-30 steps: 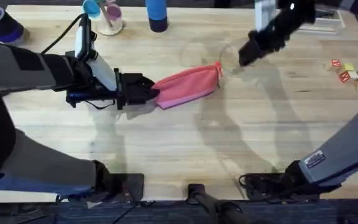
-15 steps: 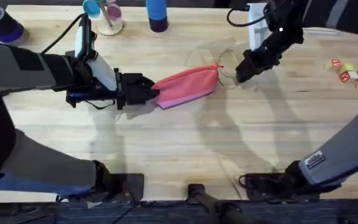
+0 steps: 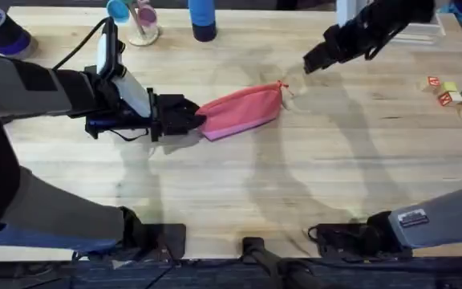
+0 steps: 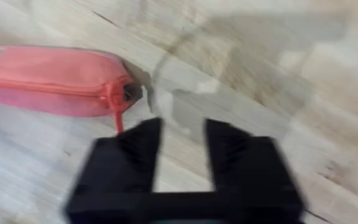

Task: Unzip the bag, pick up the pens from the table one at a time and place them inside, then zip the bag closed.

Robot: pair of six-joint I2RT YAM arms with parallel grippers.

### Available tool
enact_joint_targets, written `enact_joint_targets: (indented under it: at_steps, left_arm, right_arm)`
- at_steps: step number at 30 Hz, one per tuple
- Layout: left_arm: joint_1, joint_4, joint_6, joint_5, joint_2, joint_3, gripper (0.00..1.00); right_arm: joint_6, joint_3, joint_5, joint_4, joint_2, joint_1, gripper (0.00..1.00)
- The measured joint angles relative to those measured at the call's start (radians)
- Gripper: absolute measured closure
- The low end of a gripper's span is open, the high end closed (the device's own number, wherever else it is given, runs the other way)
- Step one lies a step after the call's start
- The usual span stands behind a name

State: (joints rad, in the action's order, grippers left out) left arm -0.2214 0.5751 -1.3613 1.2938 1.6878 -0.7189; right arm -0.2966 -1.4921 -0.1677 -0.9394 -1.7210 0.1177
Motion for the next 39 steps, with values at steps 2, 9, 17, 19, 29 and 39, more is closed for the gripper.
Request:
enact_joint_targets:
  at_steps: [2, 9, 17, 19, 29, 39]
  left_arm:
    - [0.0, 0.0, 0.0, 0.0, 0.0, 0.0, 0.958]
    - [0.0, 0.0, 0.0, 0.0, 0.0, 0.0, 0.958]
    - [0.0, 0.0, -0.003, 0.005, 0.0, 0.0, 0.603]
    - [0.0, 0.0, -0.003, 0.007, 0.0, 0.0, 0.282]
    - [0.0, 0.013, 0.001, 0.011, 0.0, 0.0, 0.008]
    - [0.0, 0.385, 0.11, -0.126, 0.0, -0.223, 0.005]
  right_arm:
    - [-0.016, -0.001, 0.0, -0.002, 0.025, 0.006, 0.271]
    - [-0.041, -0.001, 0.0, 0.001, 0.065, 0.013, 0.005]
    - [-0.045, -0.001, 0.004, 0.009, 0.065, 0.013, 0.005]
    - [-0.045, -0.001, 0.004, 0.013, 0.065, 0.013, 0.004]
    - [-0.046, -0.001, 0.004, 0.023, 0.065, 0.013, 0.004]
    - [-0.046, -0.001, 0.004, 0.023, 0.065, 0.013, 0.004]
